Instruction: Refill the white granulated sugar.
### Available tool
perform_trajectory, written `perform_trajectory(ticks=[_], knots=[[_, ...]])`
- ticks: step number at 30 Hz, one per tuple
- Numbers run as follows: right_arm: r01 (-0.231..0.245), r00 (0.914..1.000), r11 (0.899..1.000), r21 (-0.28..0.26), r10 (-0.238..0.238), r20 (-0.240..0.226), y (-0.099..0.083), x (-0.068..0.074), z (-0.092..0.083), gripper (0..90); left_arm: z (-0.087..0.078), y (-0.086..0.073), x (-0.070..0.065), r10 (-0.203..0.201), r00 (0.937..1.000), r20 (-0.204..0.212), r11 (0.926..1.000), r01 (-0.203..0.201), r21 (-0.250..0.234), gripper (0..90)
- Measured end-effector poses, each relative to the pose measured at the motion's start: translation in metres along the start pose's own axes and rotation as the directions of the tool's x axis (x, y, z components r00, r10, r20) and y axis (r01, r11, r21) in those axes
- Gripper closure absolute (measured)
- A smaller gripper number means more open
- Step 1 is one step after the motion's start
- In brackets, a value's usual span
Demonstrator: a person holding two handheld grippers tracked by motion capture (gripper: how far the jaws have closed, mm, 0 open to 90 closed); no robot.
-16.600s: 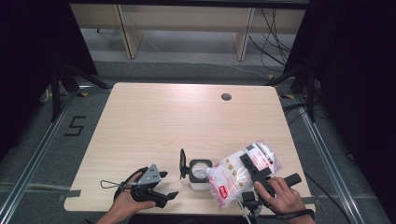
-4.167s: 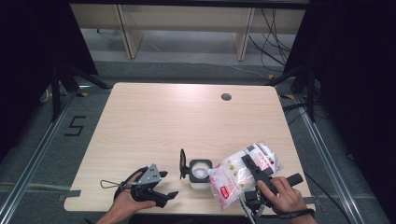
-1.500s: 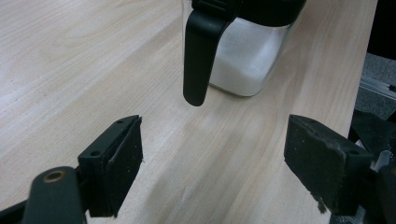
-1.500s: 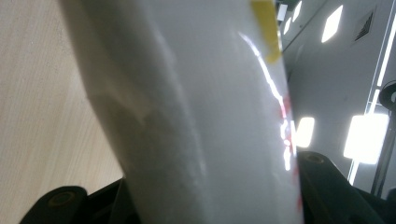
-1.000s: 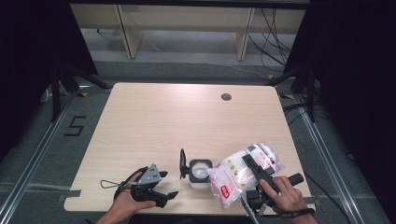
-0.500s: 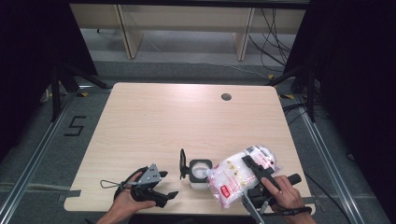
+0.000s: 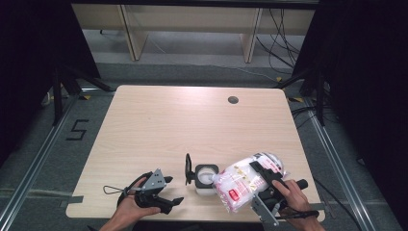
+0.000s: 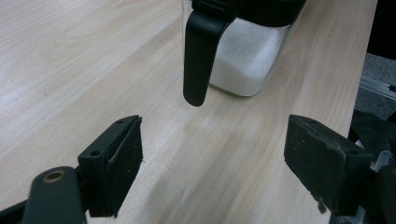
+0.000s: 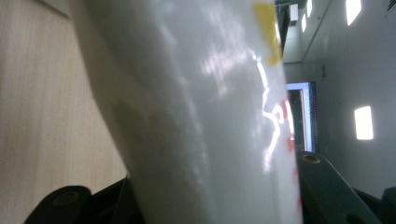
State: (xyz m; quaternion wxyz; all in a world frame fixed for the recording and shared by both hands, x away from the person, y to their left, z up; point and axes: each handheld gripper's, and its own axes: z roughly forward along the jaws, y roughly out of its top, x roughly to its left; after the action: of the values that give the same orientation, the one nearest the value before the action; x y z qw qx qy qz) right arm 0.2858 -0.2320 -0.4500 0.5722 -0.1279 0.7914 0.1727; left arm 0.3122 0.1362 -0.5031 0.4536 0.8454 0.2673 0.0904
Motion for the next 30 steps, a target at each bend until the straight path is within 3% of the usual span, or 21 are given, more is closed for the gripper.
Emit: perform_trajectory(ticks=[1, 2, 3, 6, 7, 8, 11, 12, 14, 15, 16, 22, 23, 24, 25, 27, 28, 29, 30], knots=[[-0.03, 0.9995, 1.0, 0.003, 0.03, -0.002, -0.001, 0.001, 0.0, 62.7, 0.0, 0.0, 0.0, 0.0, 1.0, 0.0, 1.0, 0.0, 0.0, 19.2], [0.011, 0.9999, 1.0, 0.0, -0.011, 0.0, 0.0, -0.002, -0.001, 62.9, 0.0, 0.0, 0.0, -0.001, 1.0, 0.0, 1.0, 0.001, -0.001, 19.2], [0.006, 1.0, 1.0, 0.001, -0.006, -0.001, 0.0, -0.002, 0.0, 62.9, 0.0, 0.0, 0.0, -0.003, 1.0, 0.0, 1.0, 0.003, -0.002, 19.1], [-0.078, 0.9967, 0.997, -0.008, 0.078, -0.023, -0.001, 0.001, 0.0, 63.2, -0.001, 0.0, 0.001, 0.007, 1.0, -0.006, 0.9999, -0.007, 0.008, 19.2], [-0.049, 0.9984, 0.999, -0.017, 0.048, -0.028, -0.001, -0.002, 0.0, 63.3, -0.001, 0.0, 0.001, 0.007, 1.0, -0.006, 0.9999, -0.007, 0.008, 19.2], [-0.133, 0.9902, 0.991, -0.01, 0.133, -0.044, -0.001, 0.002, 0.0, 63.3, 0.0, 0.0, 0.001, 0.007, 1.0, -0.005, 0.9999, -0.007, 0.007, 19.2], [-0.156, 0.9854, 0.987, -0.023, 0.154, -0.073, -0.002, 0.0, 0.002, 63.6, 0.0, 0.0, 0.002, 0.028, 0.9996, -0.009, 0.9995, -0.028, 0.011, 19.1], [-0.216, 0.9735, 0.976, -0.026, 0.214, -0.082, -0.003, 0.002, 0.002, 63.7, 0.0, 0.0, 0.001, 0.016, 0.9998, -0.01, 0.9998, -0.016, 0.012, 19.2], [-0.209, 0.9759, 0.977, -0.041, 0.206, -0.072, -0.006, -0.003, 0.004, 64.2, 0.0, 0.0, 0.002, 0.02, 0.9998, -0.009, 0.9996, -0.019, 0.022, 19.2], [-0.226, 0.9716, 0.973, -0.053, 0.221, -0.083, -0.008, -0.003, 0.005, 64.6, 0.001, 0.0, 0.001, 0.007, 1.0, -0.005, 0.9999, -0.007, 0.01, 19.2], [-0.272, 0.9594, 0.961, -0.049, 0.267, -0.091, -0.009, -0.002, 0.005, 64.9, 0.001, 0.0, 0.0, 0.0, 1.0, -0.002, 1.0, 0.0, 0.005, 19.2], [-0.338, 0.9358, 0.938, -0.08, 0.326, -0.135, -0.015, -0.003, 0.009, 65.9, 0.001, 0.0, 0.002, 0.031, 0.9995, -0.002, 0.9995, -0.031, 0.005, 19.2], [-0.387, 0.9155, 0.919, -0.074, 0.374, -0.148, -0.015, -0.001, 0.009, 66.0, 0.001, 0.0, 0.002, 0.034, 0.9994, 0.001, 0.9994, -0.034, 0.01, 19.2], [-0.388, 0.9149, 0.918, -0.085, 0.372, -0.157, -0.016, -0.002, 0.01, 66.2, 0.001, 0.0, 0.0, 0.002, 1.0, 0.0, 0.9999, -0.002, 0.012, 19.2], [-0.433, 0.8938, 0.898, -0.076, 0.416, -0.166, -0.016, -0.001, 0.011, 66.3, 0.001, 0.0, 0.001, 0.003, 1.0, 0.001, 0.9999, -0.003, 0.014, 19.2], [-0.441, 0.8894, 0.893, -0.093, 0.421, -0.178, -0.017, -0.002, 0.013, 66.4, 0.001, 0.0, 0.001, 0.014, 0.9999, 0.0, 0.9998, -0.014, 0.011, 19.2], [-0.49, 0.8613, 0.868, -0.085, 0.466, -0.202, -0.019, -0.001, 0.016, 66.6, 0.001, 0.0, 0.001, 0.007, 1.0, 0.001, 0.9999, -0.007, 0.015, 19.2], [-0.505, 0.8519, 0.859, -0.085, 0.48, -0.209, -0.02, -0.001, 0.018, 66.7, 0.001, 0.0, 0.001, 0.004, 1.0, 0.001, 0.9999, -0.004, 0.016, 19.2], [-0.506, 0.851, 0.858, -0.088, 0.48, -0.213, -0.022, -0.002, 0.02, 66.8, 0.0, 0.001, 0.001, 0.011, 0.9999, 0.004, 0.9996, -0.011, 0.024, 19.2]])
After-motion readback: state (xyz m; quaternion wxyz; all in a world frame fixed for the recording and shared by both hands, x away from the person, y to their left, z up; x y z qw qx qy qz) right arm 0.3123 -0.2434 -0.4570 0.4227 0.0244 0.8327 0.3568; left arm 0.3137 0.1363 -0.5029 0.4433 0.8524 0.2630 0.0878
